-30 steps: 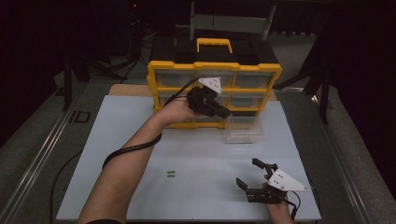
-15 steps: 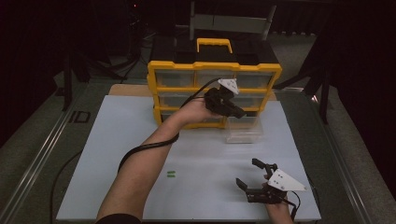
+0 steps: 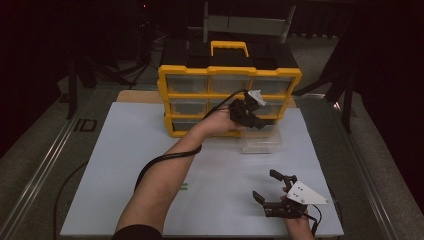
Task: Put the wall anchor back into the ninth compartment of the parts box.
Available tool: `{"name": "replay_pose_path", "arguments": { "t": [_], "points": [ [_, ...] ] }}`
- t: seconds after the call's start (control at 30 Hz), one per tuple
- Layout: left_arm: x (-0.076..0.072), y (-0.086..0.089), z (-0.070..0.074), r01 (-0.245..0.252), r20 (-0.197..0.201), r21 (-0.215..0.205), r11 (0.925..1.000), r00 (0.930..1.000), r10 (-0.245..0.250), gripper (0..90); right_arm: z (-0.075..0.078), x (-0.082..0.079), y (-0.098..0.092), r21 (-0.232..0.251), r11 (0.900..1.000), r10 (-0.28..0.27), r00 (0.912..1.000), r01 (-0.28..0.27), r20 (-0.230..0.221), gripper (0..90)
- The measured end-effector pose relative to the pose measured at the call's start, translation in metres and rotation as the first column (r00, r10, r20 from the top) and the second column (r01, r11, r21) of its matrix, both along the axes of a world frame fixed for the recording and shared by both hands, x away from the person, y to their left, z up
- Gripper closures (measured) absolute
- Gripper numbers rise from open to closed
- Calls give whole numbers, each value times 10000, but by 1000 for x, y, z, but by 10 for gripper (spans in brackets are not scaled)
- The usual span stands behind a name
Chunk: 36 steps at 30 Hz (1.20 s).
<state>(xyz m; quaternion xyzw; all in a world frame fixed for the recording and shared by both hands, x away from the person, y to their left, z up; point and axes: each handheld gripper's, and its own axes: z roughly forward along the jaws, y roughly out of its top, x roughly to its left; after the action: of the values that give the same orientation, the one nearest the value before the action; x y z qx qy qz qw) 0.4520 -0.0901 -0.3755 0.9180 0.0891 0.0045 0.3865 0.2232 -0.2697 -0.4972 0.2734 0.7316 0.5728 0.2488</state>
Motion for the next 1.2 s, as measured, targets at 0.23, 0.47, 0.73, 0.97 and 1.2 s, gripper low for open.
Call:
{"name": "replay_pose_path", "arguments": {
  "t": [0.23,0.47,0.73,0.97,1.2],
  "points": [
    [3,-4,-7,-166,-2,172,9997,9999,166,844,0,0,0,8,10000,23,10000,-23,-15,98],
    [3,3,0,-641,-215,-89,9979,9977,639,540,0,0,0,12,10000,22,10000,-22,-11,98],
    [-6,13,7,-494,-362,-239,9985,9982,485,169,-1,1,0,-26,10000,38,10000,-38,-1,97],
    [-21,28,16,175,-410,-435,9989,9990,-193,17,-1,1,0,-25,10000,28,10000,-28,-3,98],
    [-32,49,23,272,-329,-584,9979,9990,-291,17,0,0,0,-21,10000,13,10000,-13,-2,97]
  ]
}}
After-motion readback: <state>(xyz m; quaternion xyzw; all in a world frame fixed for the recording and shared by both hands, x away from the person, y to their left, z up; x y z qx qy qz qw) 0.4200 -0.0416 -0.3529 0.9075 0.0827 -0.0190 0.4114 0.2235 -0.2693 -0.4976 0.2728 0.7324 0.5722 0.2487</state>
